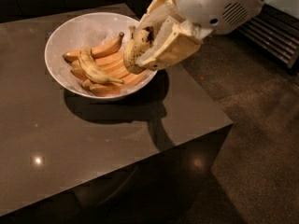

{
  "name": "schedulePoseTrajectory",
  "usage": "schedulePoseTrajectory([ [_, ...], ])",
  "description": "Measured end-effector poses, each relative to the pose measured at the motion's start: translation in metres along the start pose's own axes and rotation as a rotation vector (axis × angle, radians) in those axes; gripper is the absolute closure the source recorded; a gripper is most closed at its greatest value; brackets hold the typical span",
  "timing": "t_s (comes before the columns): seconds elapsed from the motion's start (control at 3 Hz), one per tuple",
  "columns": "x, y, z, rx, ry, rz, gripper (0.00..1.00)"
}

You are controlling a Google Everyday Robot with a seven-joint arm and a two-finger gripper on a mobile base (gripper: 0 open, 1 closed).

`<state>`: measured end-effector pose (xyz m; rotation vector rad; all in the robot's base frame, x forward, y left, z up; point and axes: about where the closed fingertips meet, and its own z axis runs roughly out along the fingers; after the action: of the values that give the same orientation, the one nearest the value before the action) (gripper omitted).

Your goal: Pick banana from white bowl

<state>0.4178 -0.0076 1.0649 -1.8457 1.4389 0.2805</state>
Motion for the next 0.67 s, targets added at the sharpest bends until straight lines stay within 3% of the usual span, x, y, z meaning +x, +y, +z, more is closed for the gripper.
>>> schedulePoseTrajectory([
  [0.33, -0.005, 0.017, 0.0, 0.003, -0.024, 0.006, 1.0],
  [0.67, 0.005, 0.046, 0.004, 0.011, -0.053, 0.059, 1.0],
])
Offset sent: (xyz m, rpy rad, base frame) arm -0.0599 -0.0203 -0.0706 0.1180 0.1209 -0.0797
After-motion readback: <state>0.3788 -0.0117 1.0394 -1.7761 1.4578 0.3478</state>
